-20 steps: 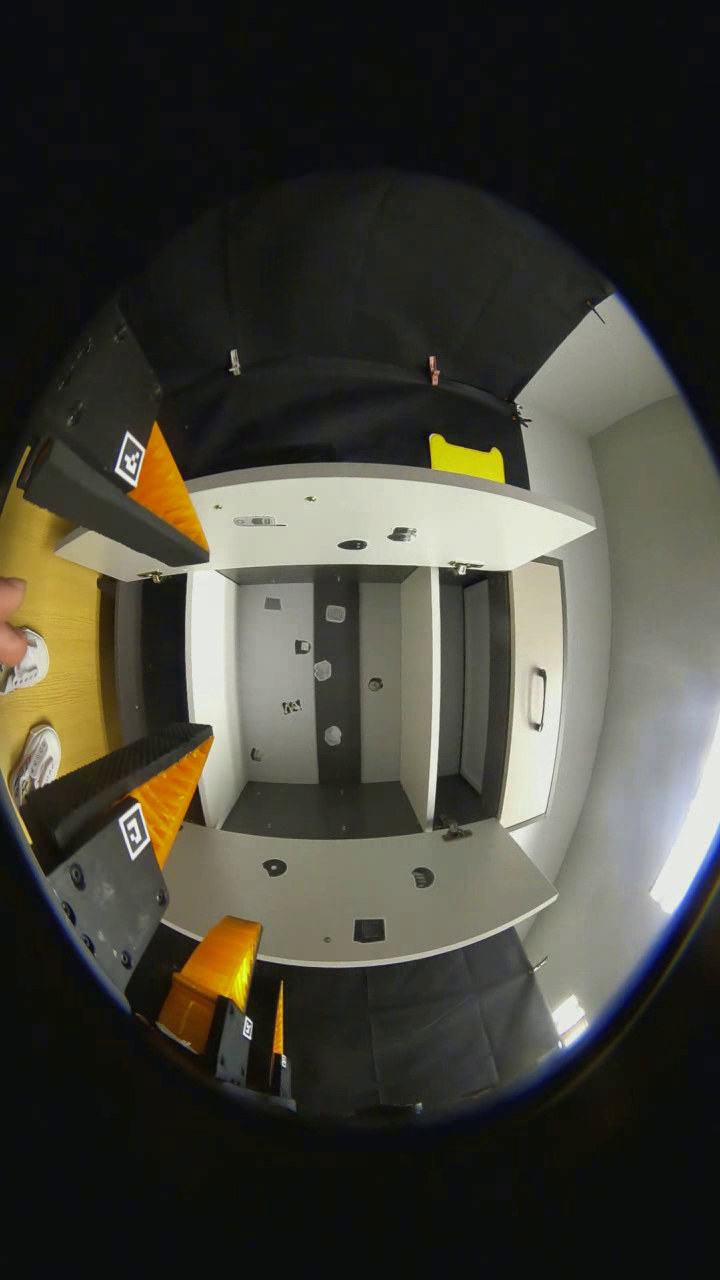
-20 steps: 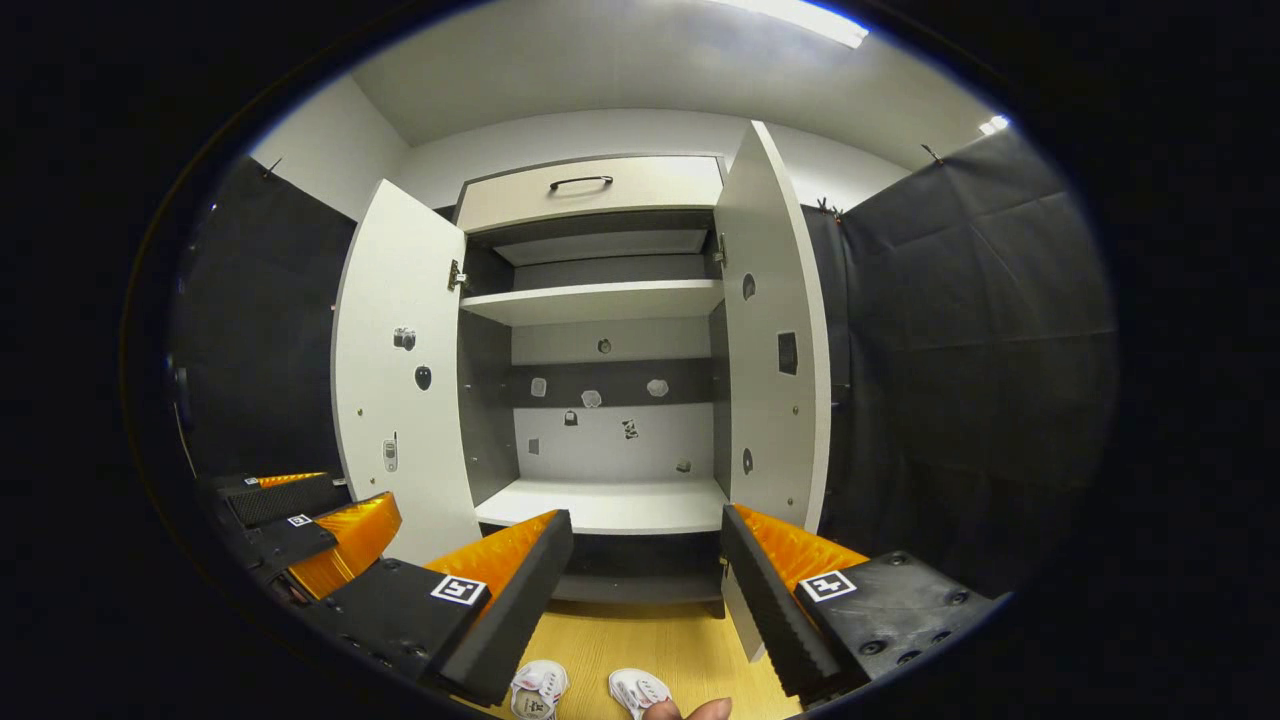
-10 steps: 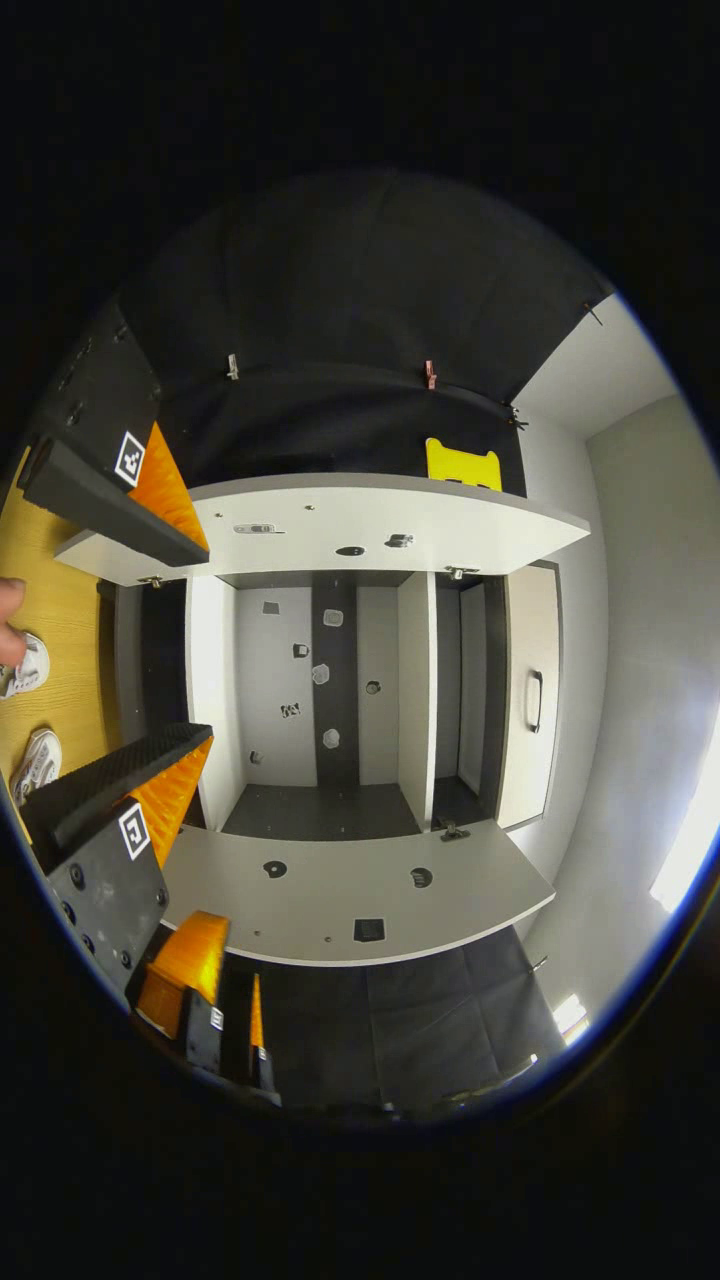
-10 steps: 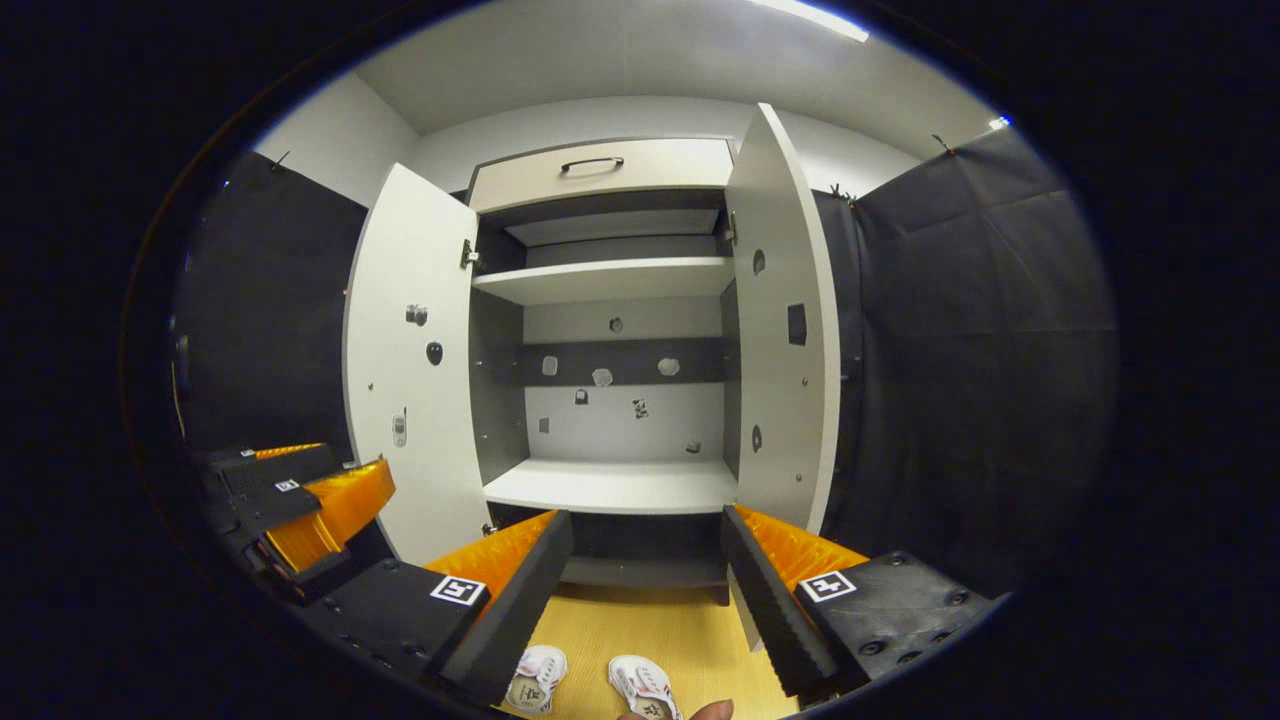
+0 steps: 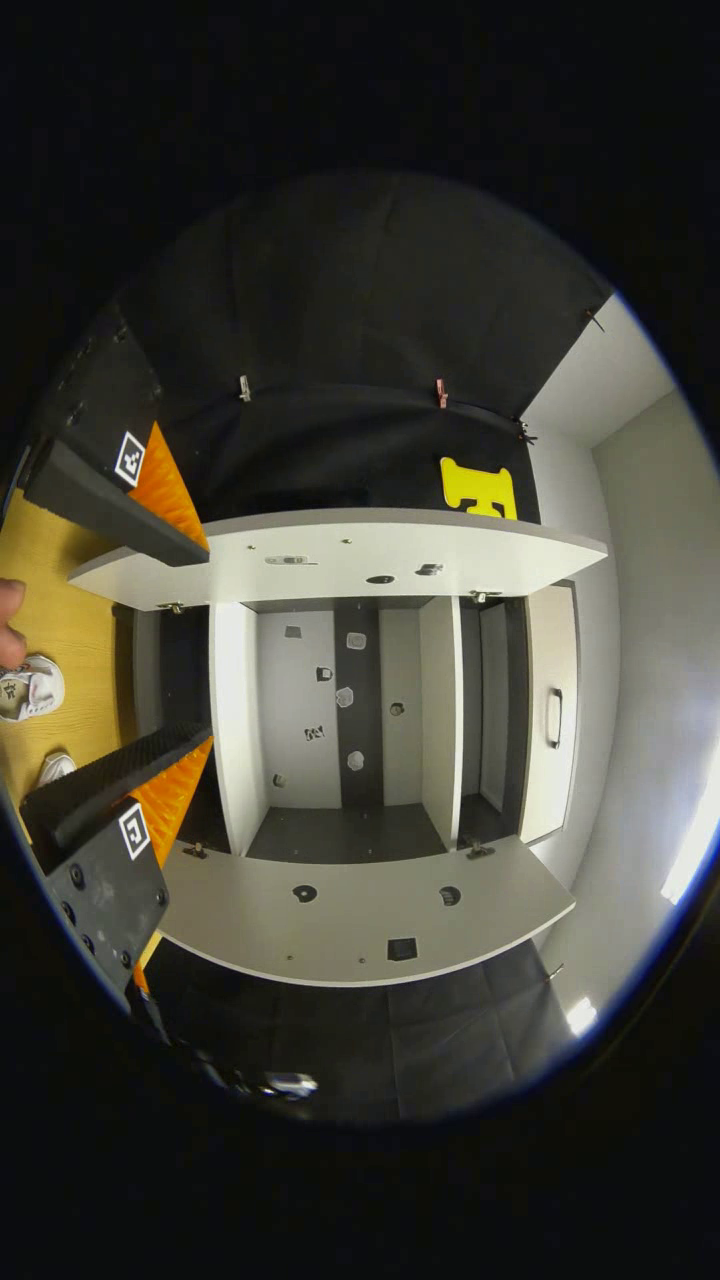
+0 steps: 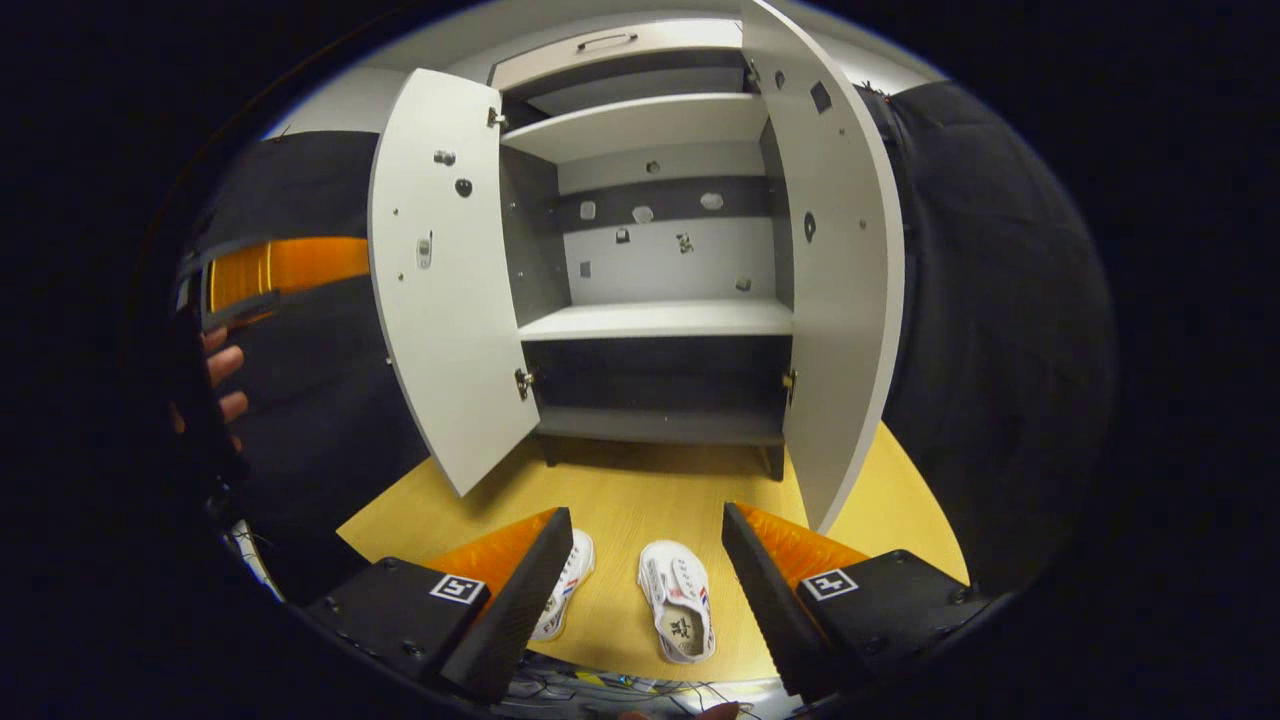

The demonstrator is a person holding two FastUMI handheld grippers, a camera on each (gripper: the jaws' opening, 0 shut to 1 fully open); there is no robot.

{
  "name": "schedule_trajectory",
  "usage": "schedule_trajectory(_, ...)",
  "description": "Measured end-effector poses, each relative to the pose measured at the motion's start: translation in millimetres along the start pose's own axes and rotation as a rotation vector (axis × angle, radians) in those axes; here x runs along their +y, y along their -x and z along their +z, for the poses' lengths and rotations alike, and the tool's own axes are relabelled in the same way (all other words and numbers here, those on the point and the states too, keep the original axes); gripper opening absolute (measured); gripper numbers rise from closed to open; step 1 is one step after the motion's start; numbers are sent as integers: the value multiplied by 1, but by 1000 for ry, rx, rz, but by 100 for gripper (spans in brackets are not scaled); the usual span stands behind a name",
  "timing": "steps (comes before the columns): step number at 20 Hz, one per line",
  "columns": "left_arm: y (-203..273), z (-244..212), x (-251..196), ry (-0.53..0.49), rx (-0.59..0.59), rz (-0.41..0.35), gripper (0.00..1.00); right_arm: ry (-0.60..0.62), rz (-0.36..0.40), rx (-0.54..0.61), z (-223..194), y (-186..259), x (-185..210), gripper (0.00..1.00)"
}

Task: Grab one shoe with the right hand and put it into the shoe cabinet, grab the other shoe with the left hand and put it into the shoe cabinet; then close the right door with the right hand and the left door with the left hand.

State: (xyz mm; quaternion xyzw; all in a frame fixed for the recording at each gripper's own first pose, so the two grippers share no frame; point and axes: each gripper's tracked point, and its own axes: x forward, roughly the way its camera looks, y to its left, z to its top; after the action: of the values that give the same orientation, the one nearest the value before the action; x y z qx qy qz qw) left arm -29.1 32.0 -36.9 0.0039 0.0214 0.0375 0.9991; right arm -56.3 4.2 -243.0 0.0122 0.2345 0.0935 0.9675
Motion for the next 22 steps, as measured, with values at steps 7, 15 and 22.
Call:
schedule_trajectory(7, 7, -16, 11, -2, 38, 23, 99, -65, 51, 217, -113, -37, -2, 97)
schedule_trajectory(15, 12, -27, 22, -13, 66, 48, 99, -102, 46, 348, -191, -95, -7, 90)
schedule_trajectory(22, 4, -41, 33, -19, 72, 66, 99, -88, -7, 358, -215, -146, -12, 54)
